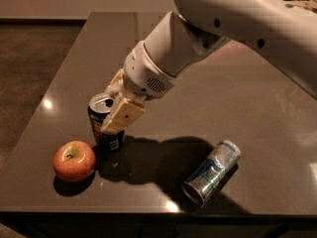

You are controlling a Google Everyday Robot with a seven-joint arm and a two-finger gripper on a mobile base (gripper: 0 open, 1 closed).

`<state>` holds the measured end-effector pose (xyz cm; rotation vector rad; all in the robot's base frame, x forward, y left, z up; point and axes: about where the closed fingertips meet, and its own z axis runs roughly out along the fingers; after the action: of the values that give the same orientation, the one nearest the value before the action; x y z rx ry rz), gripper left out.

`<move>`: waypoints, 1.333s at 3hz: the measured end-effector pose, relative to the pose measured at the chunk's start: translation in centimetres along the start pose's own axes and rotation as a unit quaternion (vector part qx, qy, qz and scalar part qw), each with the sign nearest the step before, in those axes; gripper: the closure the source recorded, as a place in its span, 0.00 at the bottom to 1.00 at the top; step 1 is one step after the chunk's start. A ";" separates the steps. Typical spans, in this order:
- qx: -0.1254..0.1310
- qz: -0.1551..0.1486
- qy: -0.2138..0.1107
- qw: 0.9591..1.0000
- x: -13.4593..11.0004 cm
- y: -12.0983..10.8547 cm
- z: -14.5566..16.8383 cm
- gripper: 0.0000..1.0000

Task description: Move pepsi can near apple

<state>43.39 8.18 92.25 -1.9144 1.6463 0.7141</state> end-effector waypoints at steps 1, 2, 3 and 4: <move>-0.005 -0.011 0.004 1.000 0.1 0.4 0.9 0.82; -0.008 -0.015 0.006 1.000 0.3 0.6 1.2 0.58; -0.011 -0.014 0.001 1.000 0.4 0.6 1.1 0.35; -0.011 -0.016 0.003 1.000 0.3 0.7 1.1 0.12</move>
Offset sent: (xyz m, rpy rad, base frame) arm -0.0038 0.0044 -0.0181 -0.0127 -0.0065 0.0363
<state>42.65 8.66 91.23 -1.9547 1.6146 0.7179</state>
